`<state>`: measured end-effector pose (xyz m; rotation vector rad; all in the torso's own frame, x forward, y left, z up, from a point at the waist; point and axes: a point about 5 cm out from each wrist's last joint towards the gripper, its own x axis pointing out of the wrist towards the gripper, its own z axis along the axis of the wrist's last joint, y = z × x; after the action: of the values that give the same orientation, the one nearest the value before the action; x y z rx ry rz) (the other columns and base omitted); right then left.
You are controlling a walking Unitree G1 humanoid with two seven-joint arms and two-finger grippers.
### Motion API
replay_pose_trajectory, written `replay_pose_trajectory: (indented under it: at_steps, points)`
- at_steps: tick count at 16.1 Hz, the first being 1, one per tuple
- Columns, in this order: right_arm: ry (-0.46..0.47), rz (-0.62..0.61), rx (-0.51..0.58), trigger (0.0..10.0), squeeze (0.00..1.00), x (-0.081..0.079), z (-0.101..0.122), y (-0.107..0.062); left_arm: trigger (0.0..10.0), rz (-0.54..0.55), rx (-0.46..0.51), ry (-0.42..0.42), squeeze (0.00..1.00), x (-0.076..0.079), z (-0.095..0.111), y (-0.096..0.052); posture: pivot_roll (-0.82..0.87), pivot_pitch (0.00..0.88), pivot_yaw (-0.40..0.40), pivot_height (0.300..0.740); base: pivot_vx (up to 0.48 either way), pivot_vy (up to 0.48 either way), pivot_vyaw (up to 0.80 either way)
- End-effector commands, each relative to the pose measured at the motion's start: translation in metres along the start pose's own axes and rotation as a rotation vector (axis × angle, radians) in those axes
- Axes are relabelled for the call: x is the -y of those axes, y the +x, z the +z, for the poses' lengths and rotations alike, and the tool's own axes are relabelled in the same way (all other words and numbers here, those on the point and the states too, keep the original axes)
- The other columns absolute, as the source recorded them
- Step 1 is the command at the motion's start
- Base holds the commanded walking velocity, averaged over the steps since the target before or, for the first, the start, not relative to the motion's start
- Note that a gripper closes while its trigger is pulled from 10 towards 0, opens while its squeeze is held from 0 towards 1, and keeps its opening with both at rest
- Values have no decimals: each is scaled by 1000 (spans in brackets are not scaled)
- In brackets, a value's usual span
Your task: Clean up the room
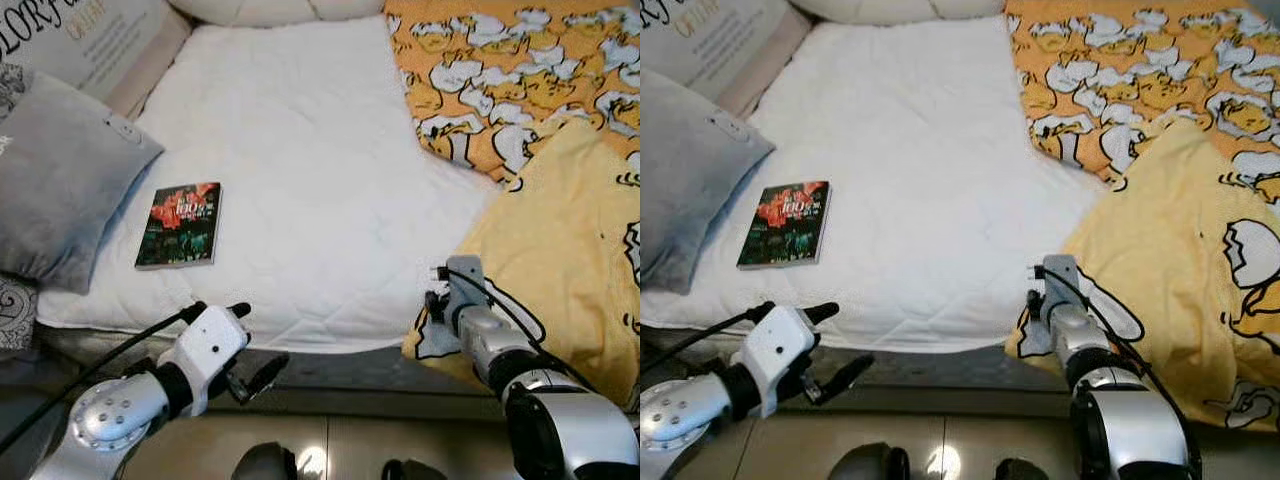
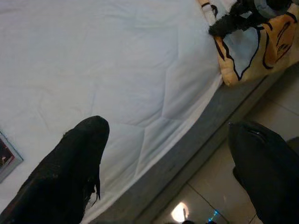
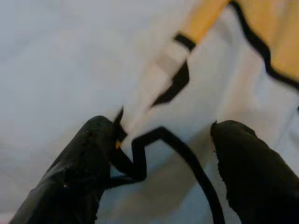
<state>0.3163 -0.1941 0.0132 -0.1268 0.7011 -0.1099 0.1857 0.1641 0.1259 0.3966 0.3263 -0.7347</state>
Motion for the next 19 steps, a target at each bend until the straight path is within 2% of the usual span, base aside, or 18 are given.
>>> replay_pose_trajectory:
  at_steps: [1,9,19]
  points:
    - [15,-18,-42,0,0,4,-14,-1,10000,4,-16,4,380,-1,1,-6,299,165,73,740,0,0,0]
    - [40,-10,-57,0,0,6,-21,-1,10000,-6,-31,-16,380,3,2,-9,294,154,78,740,0,0,0]
    - [68,4,-48,0,0,2,-19,-1,10000,-36,-37,-12,380,-3,3,-5,300,121,98,740,0,0,0]
